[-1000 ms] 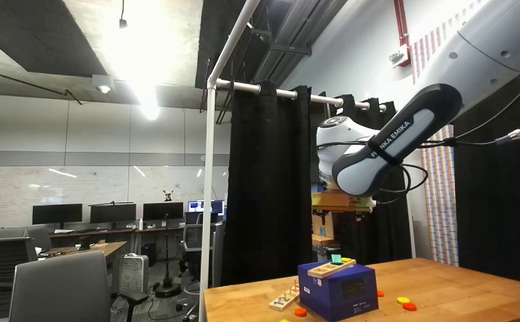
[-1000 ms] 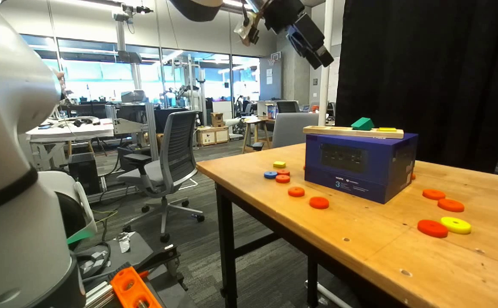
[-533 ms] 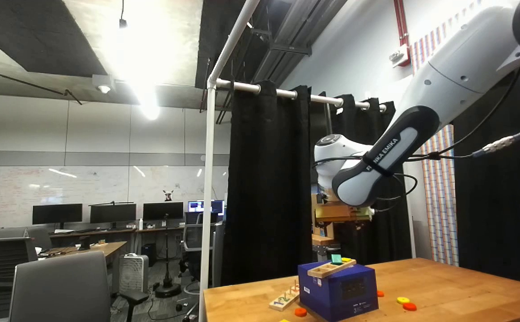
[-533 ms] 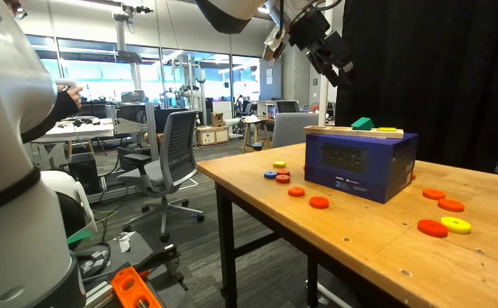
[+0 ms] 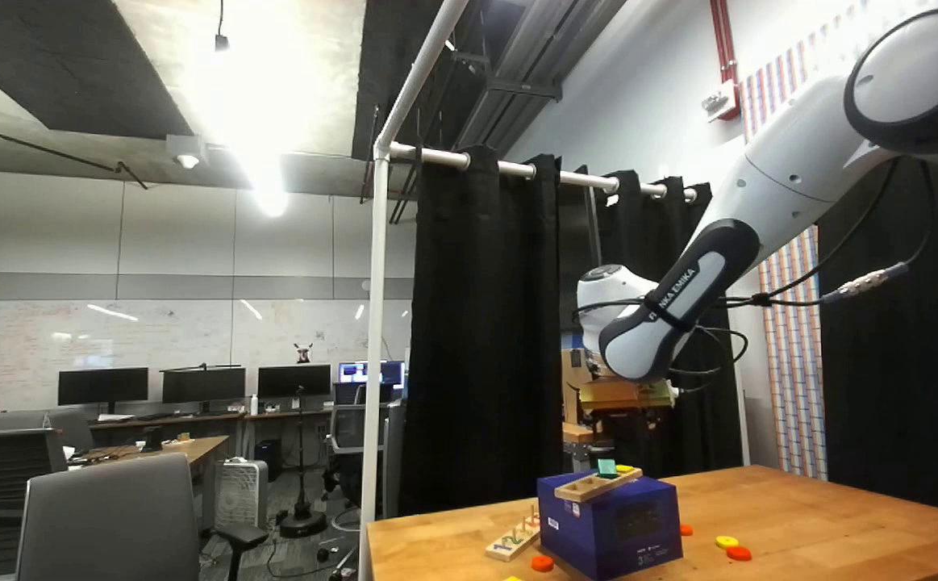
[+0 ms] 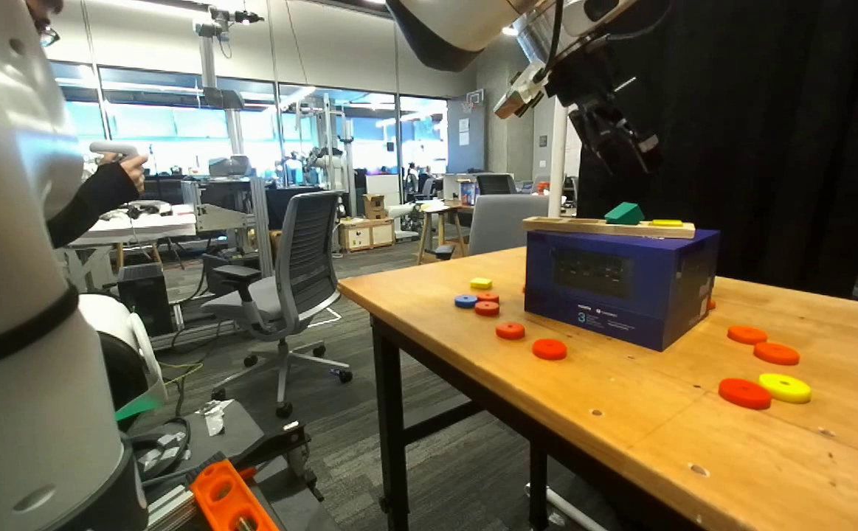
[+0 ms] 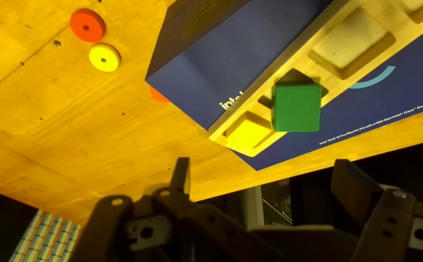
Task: Place the green block on the wooden board
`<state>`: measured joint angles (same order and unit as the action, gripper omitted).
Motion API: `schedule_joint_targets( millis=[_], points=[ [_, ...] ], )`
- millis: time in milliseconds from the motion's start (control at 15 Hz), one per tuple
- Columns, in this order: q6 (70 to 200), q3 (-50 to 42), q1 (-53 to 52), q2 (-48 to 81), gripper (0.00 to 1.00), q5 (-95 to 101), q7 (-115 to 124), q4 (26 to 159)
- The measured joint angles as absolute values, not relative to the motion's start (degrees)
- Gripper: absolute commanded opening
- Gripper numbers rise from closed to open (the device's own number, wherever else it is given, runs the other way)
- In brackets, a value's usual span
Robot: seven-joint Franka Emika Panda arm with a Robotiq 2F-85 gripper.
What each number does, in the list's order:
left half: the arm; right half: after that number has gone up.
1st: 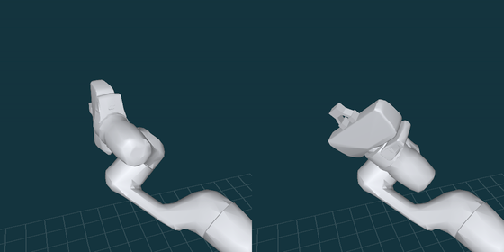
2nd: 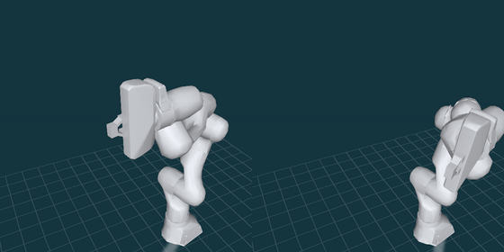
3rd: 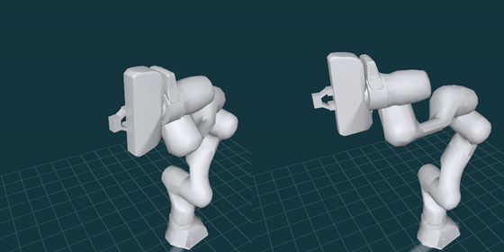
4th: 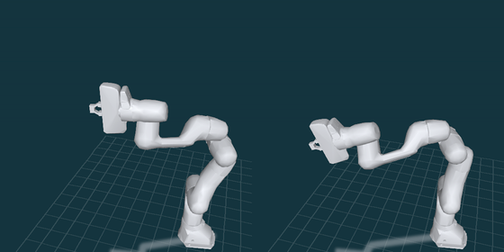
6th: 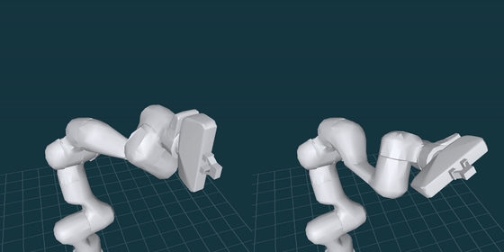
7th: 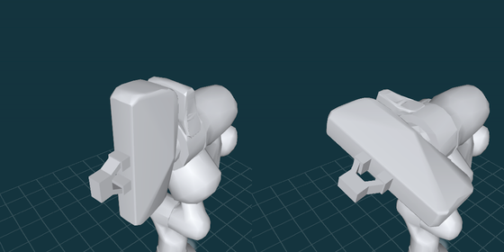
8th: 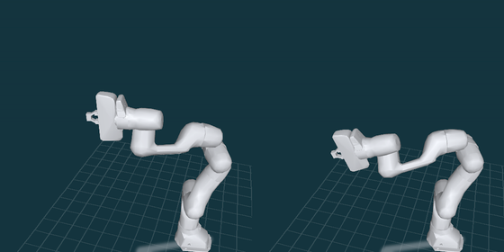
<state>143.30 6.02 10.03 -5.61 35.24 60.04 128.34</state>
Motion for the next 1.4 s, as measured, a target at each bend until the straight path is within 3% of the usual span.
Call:
schedule_joint_targets(
  millis=[1267, 1333, 1400],
  points=[
    [143.7, 2.0, 5.0, 1.0, 1.00, 25.5, 54.9, 125.3],
    [143.7, 1.8, 4.9, 1.1, 0.75, 25.5, 54.9, 125.3],
    [143.7, 1.7, 4.9, 1.1, 0.73, 25.5, 54.9, 125.3]
  ],
)
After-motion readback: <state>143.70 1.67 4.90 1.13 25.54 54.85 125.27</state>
